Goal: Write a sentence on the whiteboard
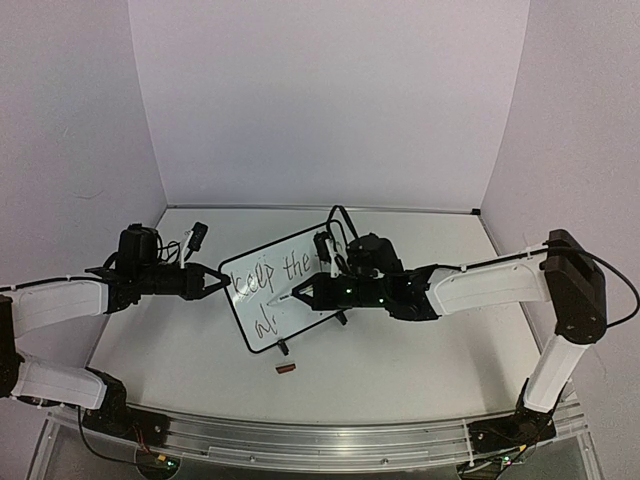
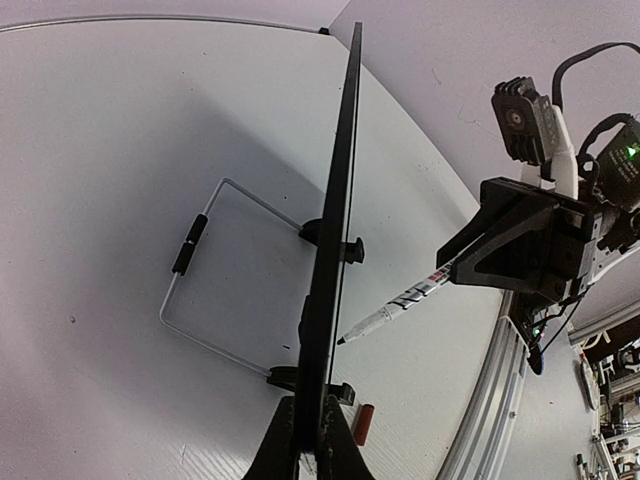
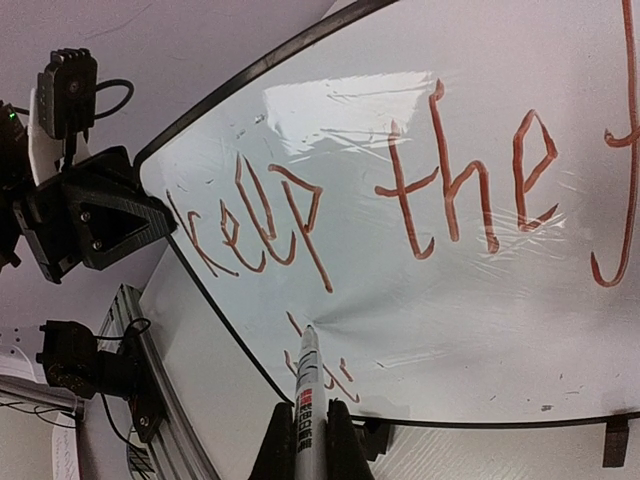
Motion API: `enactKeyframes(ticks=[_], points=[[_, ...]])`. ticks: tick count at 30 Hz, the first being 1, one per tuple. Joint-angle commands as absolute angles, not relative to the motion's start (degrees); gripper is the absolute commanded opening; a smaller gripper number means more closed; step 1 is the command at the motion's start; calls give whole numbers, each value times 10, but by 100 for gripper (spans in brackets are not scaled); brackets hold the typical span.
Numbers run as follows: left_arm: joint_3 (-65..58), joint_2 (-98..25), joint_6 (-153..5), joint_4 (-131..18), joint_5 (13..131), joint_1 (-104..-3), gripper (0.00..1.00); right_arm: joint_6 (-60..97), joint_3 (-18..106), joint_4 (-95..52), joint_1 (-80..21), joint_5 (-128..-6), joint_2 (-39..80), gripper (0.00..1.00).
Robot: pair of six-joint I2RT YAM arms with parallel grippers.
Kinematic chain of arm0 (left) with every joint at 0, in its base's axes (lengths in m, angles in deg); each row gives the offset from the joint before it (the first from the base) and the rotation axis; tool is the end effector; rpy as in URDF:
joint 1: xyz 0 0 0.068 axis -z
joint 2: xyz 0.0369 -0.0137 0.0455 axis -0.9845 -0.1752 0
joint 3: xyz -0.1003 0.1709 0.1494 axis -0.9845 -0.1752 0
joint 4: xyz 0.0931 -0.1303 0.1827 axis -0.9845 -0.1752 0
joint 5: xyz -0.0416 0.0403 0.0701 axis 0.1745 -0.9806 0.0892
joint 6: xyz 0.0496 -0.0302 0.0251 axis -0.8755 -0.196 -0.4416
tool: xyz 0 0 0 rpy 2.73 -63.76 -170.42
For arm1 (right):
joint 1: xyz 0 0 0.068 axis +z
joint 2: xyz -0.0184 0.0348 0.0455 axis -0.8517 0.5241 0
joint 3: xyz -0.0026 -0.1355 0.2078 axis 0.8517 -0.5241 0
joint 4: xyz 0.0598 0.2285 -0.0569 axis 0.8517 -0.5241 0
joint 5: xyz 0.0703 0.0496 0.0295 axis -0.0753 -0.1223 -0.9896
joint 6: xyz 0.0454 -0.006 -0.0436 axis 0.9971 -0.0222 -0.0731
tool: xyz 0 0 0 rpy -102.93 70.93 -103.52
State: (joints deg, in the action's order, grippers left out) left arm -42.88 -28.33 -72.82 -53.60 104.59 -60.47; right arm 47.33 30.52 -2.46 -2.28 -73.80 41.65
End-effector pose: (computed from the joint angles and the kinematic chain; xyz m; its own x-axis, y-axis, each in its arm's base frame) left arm 0.2186 -0.1108 0.2003 -0.6303 0.0446 -0.7751 0.6648 0.5468 -0.5090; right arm 0.2096 0.3338 0.2019 -0.7142 -0.0464 -0.6984 -0.6347 0.4634 0.6184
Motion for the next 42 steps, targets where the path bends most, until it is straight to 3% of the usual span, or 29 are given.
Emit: enactKeyframes(ticks=[1,19,29,42], points=[[-411,-280,-755,-542,1011,-609,0,475,307,-16,-25,-727,428,0],[-411,-280,-756,-541,1010,-609,0,479,304,-16,-31,-728,435,0],[-410,-279,-756,-542,1009,-609,0,457,247,6,-34,-755,358,0],[-408,-276,-755,-546,1010,-609,0,464,273,8,-45,-750,398,0]])
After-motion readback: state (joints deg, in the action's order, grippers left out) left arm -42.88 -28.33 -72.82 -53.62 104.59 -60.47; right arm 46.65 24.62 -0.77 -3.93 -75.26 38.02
